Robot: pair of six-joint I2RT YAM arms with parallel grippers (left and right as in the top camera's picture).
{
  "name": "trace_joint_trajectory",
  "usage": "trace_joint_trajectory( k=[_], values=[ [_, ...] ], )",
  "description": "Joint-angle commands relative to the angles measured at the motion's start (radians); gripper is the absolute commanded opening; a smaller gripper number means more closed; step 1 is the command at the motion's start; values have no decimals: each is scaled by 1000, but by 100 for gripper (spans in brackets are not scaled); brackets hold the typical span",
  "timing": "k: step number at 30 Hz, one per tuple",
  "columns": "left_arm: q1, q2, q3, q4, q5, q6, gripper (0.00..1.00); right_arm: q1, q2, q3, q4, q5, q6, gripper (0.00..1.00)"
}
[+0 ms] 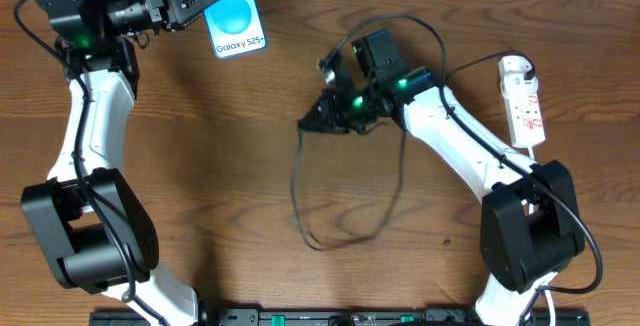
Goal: Plug charger to phone and switch on socket
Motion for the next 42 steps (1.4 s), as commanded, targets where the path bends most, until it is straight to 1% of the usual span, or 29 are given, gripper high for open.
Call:
trace_joint_trajectory(
  k=[1,5,9,19,21,25,28,33,39,42],
  values=[
    [-1,-17,3,8,4,28,7,14,0,2,-50,218,-86,1],
    [-1,-17,3,8,4,28,7,6,1,2,-87,385,-47,1],
    [-1,-17,3,8,4,28,7,4,27,2,-111,485,-40,1],
    [-1,-17,3,8,4,27,7,9,178,2,-64,489,3,1],
    [-1,-17,3,8,4,27,7,9,185,2,-56,490,4,4],
    [-1,-17,3,8,4,28,7,9,187,2,-61,496,5,21],
    [-1,-17,3,8,4,28,7,12,187,2,-69,494,10,28],
    [-1,-17,3,8,4,28,7,37,187,2,-89,477,66,30],
    [-1,-17,3,8,4,27,7,55,198,1,-130,478,227,31],
    [-1,-17,3,7,4,27,7,57,210,1,-132,478,267,31]
  ],
)
